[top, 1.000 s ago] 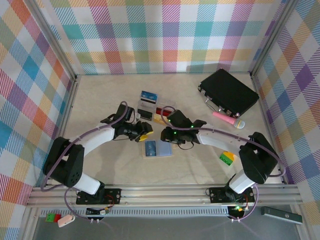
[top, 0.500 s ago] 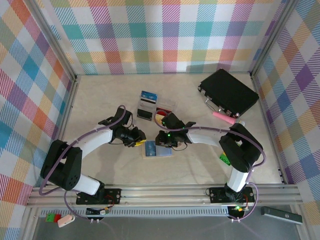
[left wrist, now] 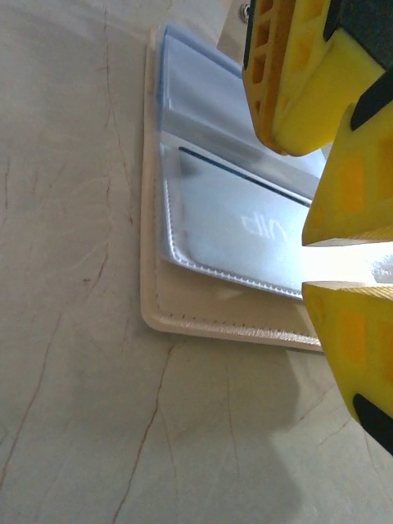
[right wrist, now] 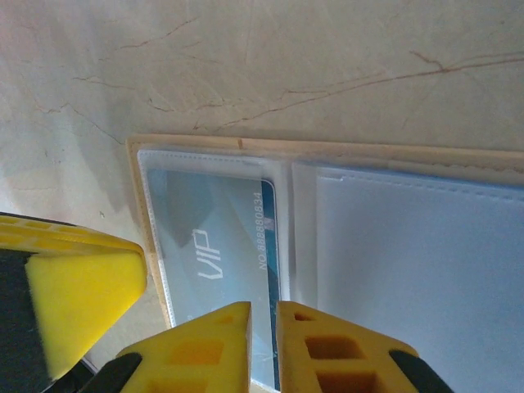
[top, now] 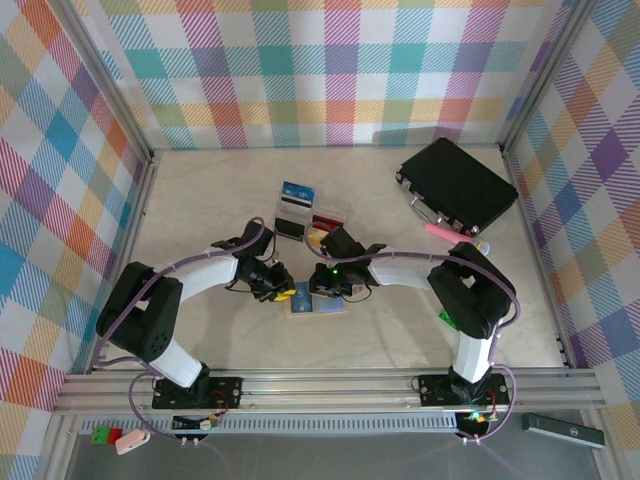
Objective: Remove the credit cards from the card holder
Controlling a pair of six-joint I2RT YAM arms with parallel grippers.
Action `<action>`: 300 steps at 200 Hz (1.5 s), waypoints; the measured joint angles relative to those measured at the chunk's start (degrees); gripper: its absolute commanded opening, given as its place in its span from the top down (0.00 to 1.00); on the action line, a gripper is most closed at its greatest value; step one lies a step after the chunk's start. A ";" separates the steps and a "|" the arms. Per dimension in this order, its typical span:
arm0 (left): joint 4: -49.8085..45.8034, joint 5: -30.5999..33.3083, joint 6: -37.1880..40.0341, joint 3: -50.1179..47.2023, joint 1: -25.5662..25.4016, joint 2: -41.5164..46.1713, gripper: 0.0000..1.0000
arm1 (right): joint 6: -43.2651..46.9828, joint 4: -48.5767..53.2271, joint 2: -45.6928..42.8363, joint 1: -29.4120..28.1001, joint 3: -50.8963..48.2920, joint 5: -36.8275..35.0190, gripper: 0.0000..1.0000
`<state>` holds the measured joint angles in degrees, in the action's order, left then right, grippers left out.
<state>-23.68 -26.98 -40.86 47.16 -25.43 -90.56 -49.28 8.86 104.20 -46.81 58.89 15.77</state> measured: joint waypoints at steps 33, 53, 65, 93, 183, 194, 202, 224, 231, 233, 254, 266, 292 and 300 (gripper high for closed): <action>0.15 0.74 -0.24 -0.48 0.00 -0.76 0.88 | 0.00 -0.13 0.13 0.00 0.04 0.02 0.86; 0.22 1.18 -0.24 -1.18 0.00 -1.16 0.89 | 0.00 -0.31 0.13 0.00 0.04 0.09 0.86; 0.17 1.42 -0.24 -1.27 0.00 -1.27 0.90 | 0.00 -0.46 0.13 0.00 0.04 0.22 0.86; 0.11 2.16 -0.24 -1.27 0.00 -1.33 0.90 | 0.02 -1.14 0.13 0.15 0.04 0.42 0.87; 0.04 2.47 -0.24 -1.27 0.00 -1.62 0.93 | 0.02 -2.84 1.68 0.37 0.04 2.36 0.88; 0.02 2.47 -0.22 -1.27 0.00 -1.64 0.94 | 0.02 -2.82 1.97 0.37 0.04 2.38 0.88; 0.02 2.47 -0.24 -1.27 0.00 -1.64 0.94 | 0.02 -2.84 2.08 0.37 0.04 2.43 0.88; 0.02 2.47 -0.24 -1.27 0.00 -1.64 0.94 | 0.00 -2.82 2.16 0.37 0.04 2.54 0.88; 0.02 2.47 -0.24 -1.27 0.00 -1.64 0.94 | 0.00 -2.84 2.16 0.37 0.04 2.56 0.88; 0.02 2.47 -0.24 -1.27 0.00 -1.64 0.94 | 0.00 -2.84 2.16 0.37 0.04 2.56 0.88; 0.02 2.47 -0.24 -1.27 0.00 -1.64 0.94 | 0.00 -2.86 2.32 0.42 0.04 2.80 0.87; 0.02 2.47 -0.22 -1.27 0.00 -1.64 0.94 | 0.00 -2.95 2.67 0.42 0.04 2.97 0.87; 0.04 2.47 -0.22 -1.27 0.00 -1.64 0.94 | 0.00 -3.32 3.23 0.55 0.04 3.28 0.86; 0.04 2.47 -0.22 -1.27 0.00 -1.66 0.94 | -0.02 -3.34 3.26 0.63 0.04 3.41 0.86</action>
<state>-23.64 -24.51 -41.08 45.89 -25.43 -92.23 -49.30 5.52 107.46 -46.17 58.94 19.18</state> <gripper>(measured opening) 0.066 0.140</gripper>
